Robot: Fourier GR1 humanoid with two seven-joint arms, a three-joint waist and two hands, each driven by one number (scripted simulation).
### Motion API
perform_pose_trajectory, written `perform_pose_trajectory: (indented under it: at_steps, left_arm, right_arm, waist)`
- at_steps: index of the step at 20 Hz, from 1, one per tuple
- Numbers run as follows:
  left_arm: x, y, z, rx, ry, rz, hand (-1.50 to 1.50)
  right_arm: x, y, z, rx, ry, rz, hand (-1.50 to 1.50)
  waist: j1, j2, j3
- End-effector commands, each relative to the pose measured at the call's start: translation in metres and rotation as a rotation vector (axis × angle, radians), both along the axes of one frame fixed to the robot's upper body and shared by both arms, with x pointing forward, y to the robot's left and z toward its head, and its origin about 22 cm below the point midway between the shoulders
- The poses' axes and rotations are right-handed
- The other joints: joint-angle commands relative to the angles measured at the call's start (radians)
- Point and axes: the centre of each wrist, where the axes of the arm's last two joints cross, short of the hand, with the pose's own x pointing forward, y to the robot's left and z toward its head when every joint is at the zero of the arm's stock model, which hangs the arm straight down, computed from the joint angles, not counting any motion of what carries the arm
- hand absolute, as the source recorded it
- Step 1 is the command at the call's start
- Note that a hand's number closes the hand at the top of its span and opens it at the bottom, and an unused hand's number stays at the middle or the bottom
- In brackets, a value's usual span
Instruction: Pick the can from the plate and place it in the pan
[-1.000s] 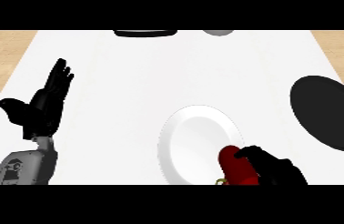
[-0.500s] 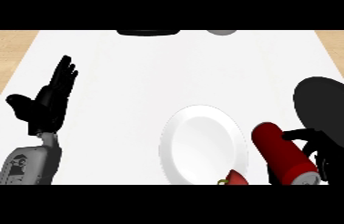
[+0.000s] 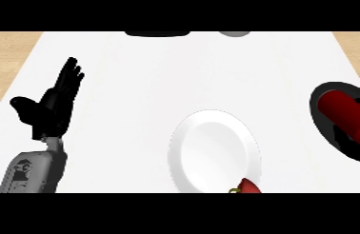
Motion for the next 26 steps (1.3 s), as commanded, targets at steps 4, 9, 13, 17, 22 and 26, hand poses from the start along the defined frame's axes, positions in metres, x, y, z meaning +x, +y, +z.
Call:
perform_pose_trajectory:
  at_steps: [4,9,13,17,22,26]
  left_arm:
    - [-0.001,-0.004,-0.009,-0.008,-0.005,-0.005,0.00]
    - [0.001,-0.018,-0.012,-0.009,-0.007,-0.048,0.00]
    - [0.008,-0.017,-0.005,-0.016,-0.015,-0.038,0.00]
    - [0.006,-0.015,0.009,-0.010,-0.016,-0.051,0.00]
    - [0.005,-0.025,0.008,-0.013,-0.018,-0.068,0.00]
    - [0.003,-0.013,-0.006,0.006,-0.027,-0.050,0.00]
  right_arm:
    - [0.031,-0.087,-0.040,-0.141,0.009,-0.111,1.50]
    - [0.069,-0.125,-0.044,-0.170,0.015,-0.189,1.50]
    - [0.068,-0.151,-0.064,-0.168,0.019,-0.197,1.50]
    - [0.078,-0.148,-0.082,-0.153,0.045,-0.182,1.50]
    - [0.070,-0.164,-0.084,0.158,0.241,-0.088,-1.50]
    - [0.059,-0.150,-0.122,0.248,0.260,-0.012,-1.50]
  waist:
    - [0.015,0.006,0.001]
    - [0.035,0.010,0.001]
    - [0.042,0.015,0.003]
    - [0.063,0.017,0.005]
    - [0.061,0.017,0.006]
    - [0.054,0.023,0.007]
